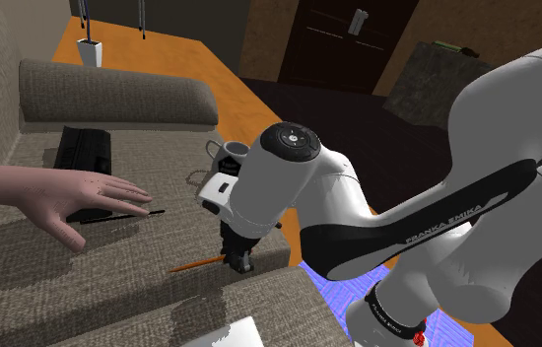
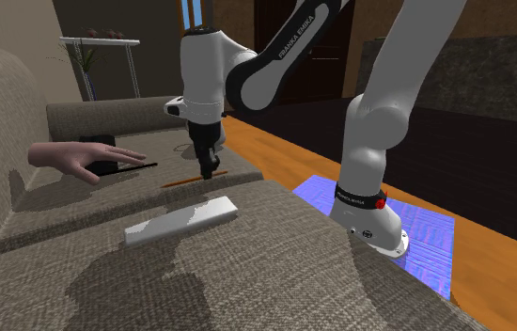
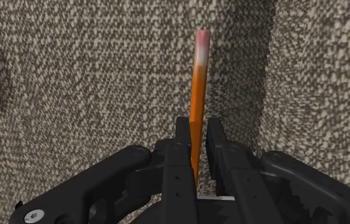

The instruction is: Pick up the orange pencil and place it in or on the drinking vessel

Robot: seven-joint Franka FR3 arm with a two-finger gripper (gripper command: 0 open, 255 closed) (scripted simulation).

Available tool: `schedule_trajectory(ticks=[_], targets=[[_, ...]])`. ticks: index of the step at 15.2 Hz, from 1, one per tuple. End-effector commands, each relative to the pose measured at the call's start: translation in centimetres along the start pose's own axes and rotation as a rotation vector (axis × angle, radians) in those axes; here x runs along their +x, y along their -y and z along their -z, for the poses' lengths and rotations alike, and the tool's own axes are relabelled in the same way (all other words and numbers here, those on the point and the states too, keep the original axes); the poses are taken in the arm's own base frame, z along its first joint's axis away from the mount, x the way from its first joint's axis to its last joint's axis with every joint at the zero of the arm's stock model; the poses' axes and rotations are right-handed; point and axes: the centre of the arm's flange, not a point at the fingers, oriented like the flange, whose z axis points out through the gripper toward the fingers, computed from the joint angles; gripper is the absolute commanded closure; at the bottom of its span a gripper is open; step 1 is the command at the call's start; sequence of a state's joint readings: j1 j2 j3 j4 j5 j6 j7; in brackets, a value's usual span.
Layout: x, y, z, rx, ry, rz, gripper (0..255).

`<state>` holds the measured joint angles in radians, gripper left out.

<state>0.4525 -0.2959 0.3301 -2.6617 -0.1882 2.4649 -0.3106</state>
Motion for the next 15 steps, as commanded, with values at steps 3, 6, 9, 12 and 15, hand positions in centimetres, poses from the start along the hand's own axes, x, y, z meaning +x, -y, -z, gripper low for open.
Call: schedule_trajectory(ticks=[3, 6, 9, 12, 15], targets=[[0.0, 0.0, 0.0, 0.0, 0.0, 0.0, 255], [0.0, 0.0, 0.0, 0.0, 0.0, 0.0, 255], [0.0, -0.4, 1.5, 0.0, 0.0, 0.0, 255], [0.0, -0.7, 3.1, 0.0, 0.0, 0.0, 255], [-0.1, -1.1, 4.6, 0.0, 0.0, 0.0, 255]])
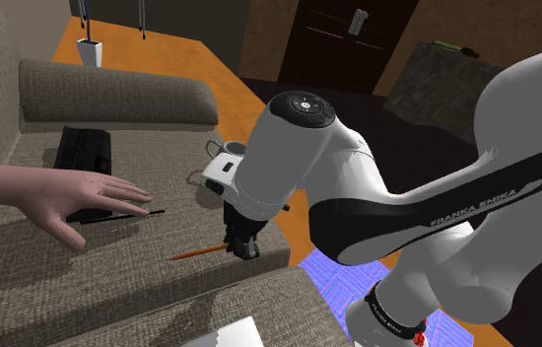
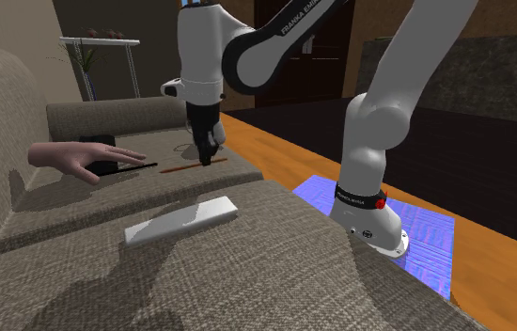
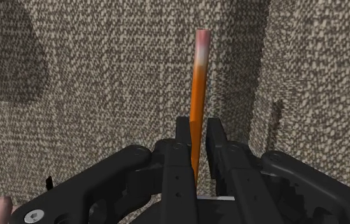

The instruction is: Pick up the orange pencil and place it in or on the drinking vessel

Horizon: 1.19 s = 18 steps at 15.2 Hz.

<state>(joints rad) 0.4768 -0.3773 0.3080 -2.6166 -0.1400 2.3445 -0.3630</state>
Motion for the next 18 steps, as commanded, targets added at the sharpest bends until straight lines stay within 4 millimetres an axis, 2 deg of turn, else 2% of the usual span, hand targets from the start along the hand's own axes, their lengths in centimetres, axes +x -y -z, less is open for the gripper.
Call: schedule_trajectory(ticks=[1, 18], targets=[[0.0, -0.3, 1.1, 0.0, 0.0, 0.0, 255], [-0.1, -2.4, 9.8, 0.0, 0.0, 0.0, 255]])
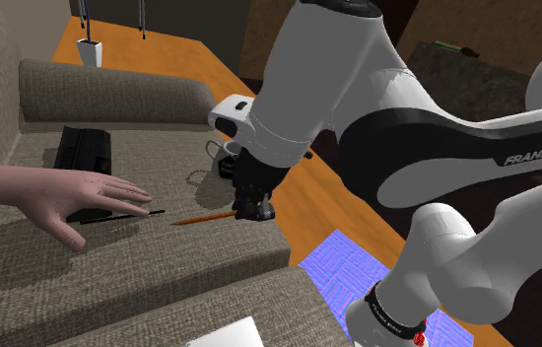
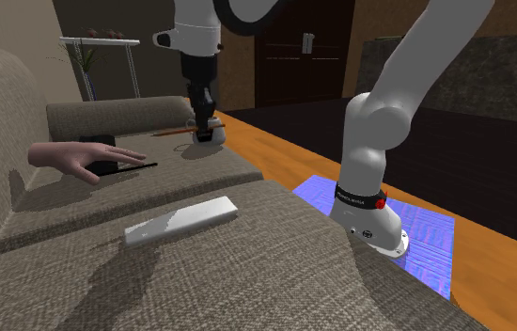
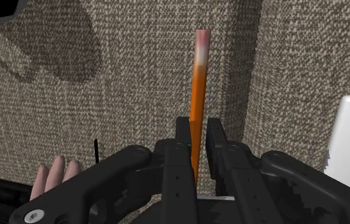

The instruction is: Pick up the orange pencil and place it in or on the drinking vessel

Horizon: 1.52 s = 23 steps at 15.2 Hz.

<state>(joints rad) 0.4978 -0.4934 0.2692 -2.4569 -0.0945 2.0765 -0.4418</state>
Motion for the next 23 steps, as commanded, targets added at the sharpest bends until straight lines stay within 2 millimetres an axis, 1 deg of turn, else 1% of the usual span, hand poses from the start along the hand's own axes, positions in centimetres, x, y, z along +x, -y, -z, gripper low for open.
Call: schedule_trajectory(ticks=[1, 6, 7, 23], targets=[[0.2, -0.2, 1.0, 0.0, 0.001, 0.0, 255], [0.1, -0.8, 3.5, 0.0, 0.001, 0.0, 255], [0.1, -0.8, 3.6, 0.0, 0.001, 0.0, 255], [-8.2, -19.9, 0.2, 0.0, 0.001, 0.0, 255]])
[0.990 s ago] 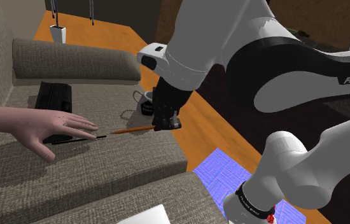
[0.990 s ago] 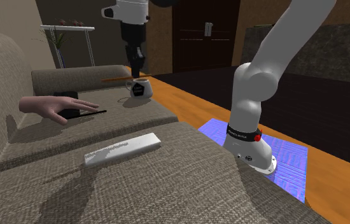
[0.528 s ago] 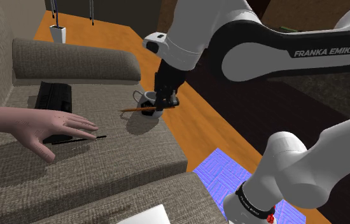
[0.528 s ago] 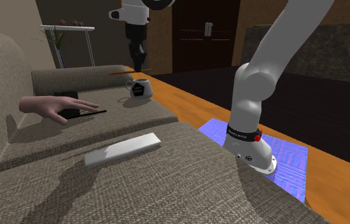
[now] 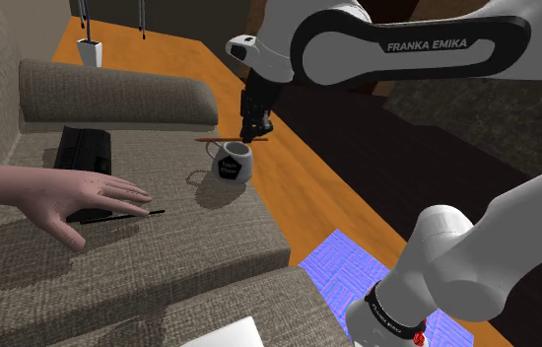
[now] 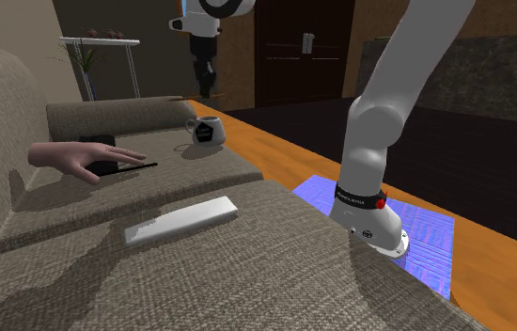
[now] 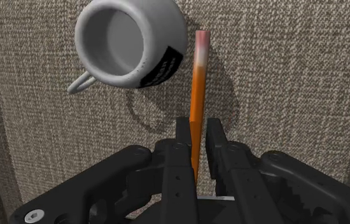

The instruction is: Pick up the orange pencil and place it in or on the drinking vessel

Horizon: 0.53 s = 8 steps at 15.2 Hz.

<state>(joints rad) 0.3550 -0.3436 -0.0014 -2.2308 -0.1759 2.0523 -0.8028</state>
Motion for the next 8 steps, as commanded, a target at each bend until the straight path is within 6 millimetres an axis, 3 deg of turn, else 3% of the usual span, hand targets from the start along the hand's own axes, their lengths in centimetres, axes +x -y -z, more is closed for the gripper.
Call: schedule_trajectory(ticks=[1, 8], targets=[[-1.1, -2.3, -0.6, -0.001, 0.0, 0.001, 255], [-4.7, -10.6, -2.1, -0.001, 0.0, 0.001, 255]])
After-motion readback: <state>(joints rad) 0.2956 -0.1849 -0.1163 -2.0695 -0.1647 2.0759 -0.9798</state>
